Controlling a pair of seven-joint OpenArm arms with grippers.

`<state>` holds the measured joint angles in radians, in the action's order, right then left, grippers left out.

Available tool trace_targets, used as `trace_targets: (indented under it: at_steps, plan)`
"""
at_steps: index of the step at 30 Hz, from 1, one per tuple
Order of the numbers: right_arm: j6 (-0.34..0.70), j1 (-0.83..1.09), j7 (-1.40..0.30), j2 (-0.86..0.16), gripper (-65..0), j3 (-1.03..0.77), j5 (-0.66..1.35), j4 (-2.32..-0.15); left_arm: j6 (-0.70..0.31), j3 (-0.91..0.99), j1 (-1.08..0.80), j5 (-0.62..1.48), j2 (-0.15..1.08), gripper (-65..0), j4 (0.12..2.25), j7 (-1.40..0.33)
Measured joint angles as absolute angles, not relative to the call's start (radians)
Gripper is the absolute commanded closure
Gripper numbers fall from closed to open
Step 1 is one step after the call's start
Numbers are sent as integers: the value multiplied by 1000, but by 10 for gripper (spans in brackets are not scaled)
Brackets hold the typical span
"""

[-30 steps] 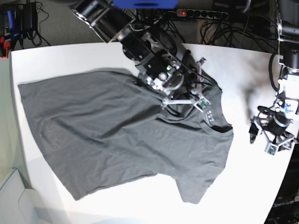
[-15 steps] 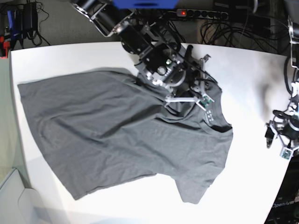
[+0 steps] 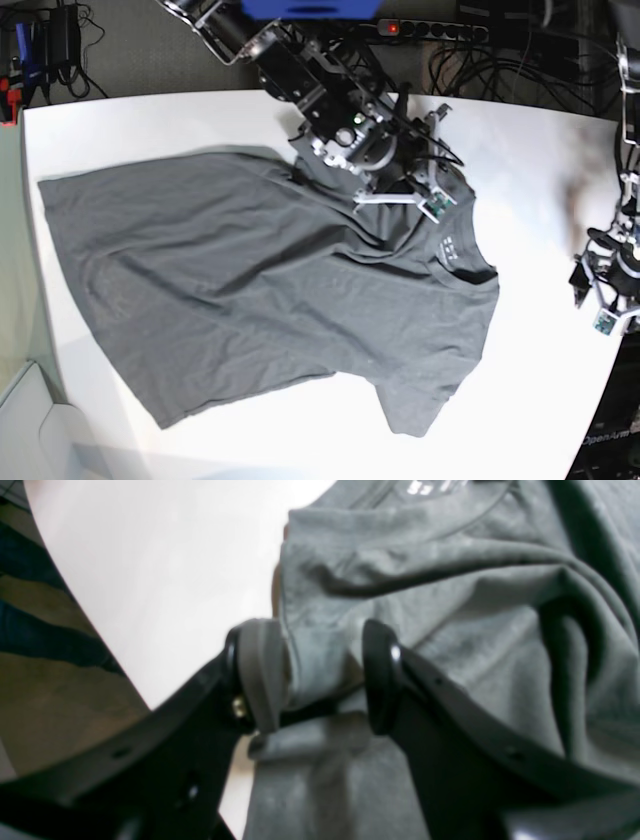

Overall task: Layout the t-shirt on the table in an organized manner, then fold the t-shirt properly
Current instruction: 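Move the left gripper to the shirt's side edge and grasp it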

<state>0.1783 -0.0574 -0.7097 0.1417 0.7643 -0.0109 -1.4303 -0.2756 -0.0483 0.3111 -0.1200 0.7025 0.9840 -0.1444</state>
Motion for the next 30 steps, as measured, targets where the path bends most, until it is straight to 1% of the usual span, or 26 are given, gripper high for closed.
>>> trace_targets:
  at_steps: [5, 7, 9, 16, 21, 26, 30]
  plan:
    - [178, -64, -704, 143, -274, 764, -12, -1371, -277, -49, 311, -120, 698, -541, 986, -144]
    - [178, -63, -675, 138, -274, 764, -14, -1338, -271, -46, 311, -123, 686, -541, 986, -144]
    - [178, -59, -638, 137, -274, 764, -14, -1330, -266, -46, 313, -122, 654, -541, 986, -144]
    - [178, -57, -630, 141, -269, 764, -14, -1330, -276, -49, 316, -120, 522, -541, 983, -152]
    - [178, -57, -630, 142, -269, 764, -14, -1330, -273, -51, 364, -115, 409, -541, 960, -143]
    - [178, -57, -632, 141, -269, 765, -14, -1329, -273, -51, 378, -123, 361, -541, 893, -153]
    - [178, -57, -630, 139, -269, 765, -14, -1330, -263, -43, 398, -118, 346, -541, 832, -149]
